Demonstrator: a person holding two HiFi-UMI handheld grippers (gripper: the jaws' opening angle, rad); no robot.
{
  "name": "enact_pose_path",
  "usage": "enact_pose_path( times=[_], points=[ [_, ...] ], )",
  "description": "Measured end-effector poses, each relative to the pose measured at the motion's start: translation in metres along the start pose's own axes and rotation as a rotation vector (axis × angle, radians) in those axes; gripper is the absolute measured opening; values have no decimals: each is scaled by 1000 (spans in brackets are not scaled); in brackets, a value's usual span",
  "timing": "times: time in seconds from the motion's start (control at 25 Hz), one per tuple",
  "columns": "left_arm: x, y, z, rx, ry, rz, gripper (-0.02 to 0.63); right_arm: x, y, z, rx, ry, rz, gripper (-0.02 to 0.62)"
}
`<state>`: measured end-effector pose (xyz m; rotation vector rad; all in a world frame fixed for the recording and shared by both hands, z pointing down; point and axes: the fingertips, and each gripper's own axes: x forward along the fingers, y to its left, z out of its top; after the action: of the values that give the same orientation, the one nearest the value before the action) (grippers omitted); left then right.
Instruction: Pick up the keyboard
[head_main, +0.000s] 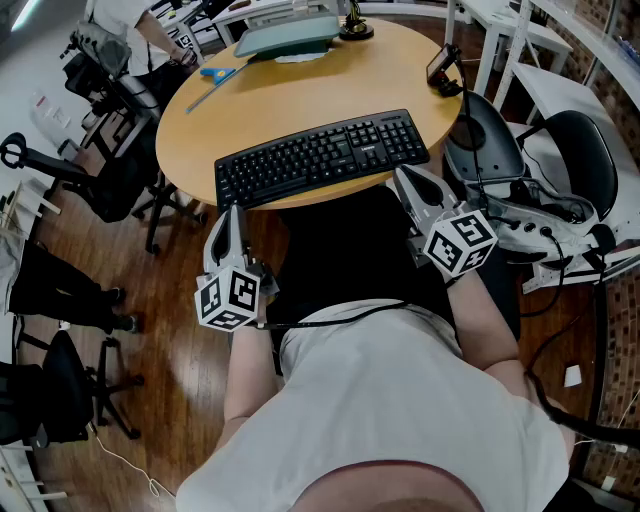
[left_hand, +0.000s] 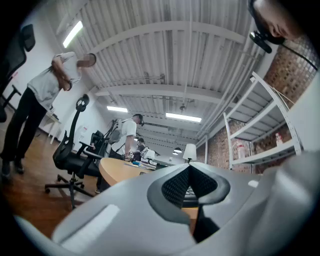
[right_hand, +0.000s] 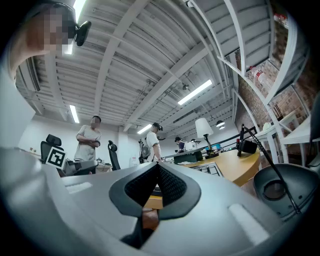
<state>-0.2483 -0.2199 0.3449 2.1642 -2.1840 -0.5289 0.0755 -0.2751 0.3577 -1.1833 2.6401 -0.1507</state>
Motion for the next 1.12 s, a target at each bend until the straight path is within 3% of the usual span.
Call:
enact_pose_path(
  times=[0.28, 0.4, 0.52, 0.68, 0.88, 1.12],
  points=[
    [-3, 67, -15, -274, -3, 199, 3, 7, 0, 2, -5, -11, 8, 2],
    [-3, 94, -24, -410, 22, 274, 49, 7, 0, 2, -5, -9, 9, 2],
    [5, 98, -38, -551, 67, 258, 74, 11, 1, 1, -2, -7, 18, 2],
    [28, 88, -67, -660, 135, 214, 112, 9, -6, 3, -10, -15, 5, 2],
    [19, 86, -72, -725, 173, 248, 127, 10, 1, 2, -1, -8, 5, 3],
    [37, 76, -81, -790, 205, 217, 127, 15, 3, 3, -5, -4, 18, 2]
  ],
)
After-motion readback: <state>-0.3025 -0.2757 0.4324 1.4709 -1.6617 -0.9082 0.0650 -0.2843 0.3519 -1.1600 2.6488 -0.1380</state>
